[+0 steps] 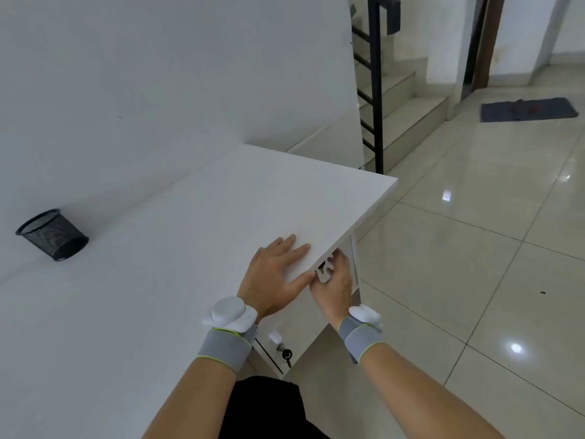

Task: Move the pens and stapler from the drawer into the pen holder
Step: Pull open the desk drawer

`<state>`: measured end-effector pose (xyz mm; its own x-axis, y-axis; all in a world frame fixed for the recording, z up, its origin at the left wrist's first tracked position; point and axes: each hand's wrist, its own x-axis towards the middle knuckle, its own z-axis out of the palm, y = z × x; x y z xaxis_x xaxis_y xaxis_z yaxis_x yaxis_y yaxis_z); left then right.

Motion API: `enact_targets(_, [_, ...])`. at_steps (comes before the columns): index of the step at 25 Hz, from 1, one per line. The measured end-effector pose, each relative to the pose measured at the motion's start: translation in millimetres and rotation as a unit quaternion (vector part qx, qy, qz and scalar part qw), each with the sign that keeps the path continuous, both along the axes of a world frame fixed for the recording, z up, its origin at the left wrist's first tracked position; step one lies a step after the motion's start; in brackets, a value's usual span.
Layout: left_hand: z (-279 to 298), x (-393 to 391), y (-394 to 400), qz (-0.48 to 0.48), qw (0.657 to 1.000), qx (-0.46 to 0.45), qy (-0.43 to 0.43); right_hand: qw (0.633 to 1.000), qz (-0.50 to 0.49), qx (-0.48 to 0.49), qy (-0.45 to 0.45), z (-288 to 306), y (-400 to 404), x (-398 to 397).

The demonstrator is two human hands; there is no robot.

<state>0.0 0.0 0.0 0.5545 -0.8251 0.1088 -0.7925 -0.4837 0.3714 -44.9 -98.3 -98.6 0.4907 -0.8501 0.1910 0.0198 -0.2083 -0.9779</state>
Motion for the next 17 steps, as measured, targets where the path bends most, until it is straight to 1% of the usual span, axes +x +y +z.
enact_targets(3, [0.9,-0.2,1.2,0.011,1.000,-0.015,-0.003,1.000,-0.003,-0.010,0.028,2.1,-0.5,9.1])
enact_targets(4, [1.1,-1.5,2.2,0.015,1.000,-0.019,0.004,0.999,-0.005,-0.003,0.044,5.0,1.0,12.0])
enact_targets(8, [0.2,-0.7,1.0,0.016,1.000,-0.021,0.001,0.998,-0.019,0.023,0.062,5.5,-6.0,19.7])
enact_targets(13, [-1.3,-0.8,1.9,0.021,0.999,-0.025,0.001,0.993,0.015,-0.021,0.115,6.8,-11.6,17.4])
enact_targets(17, [-1.2,-2.3,1.7,0.025,0.999,-0.031,0.005,0.990,0.024,-0.035,0.133,8.5,-9.4,9.2])
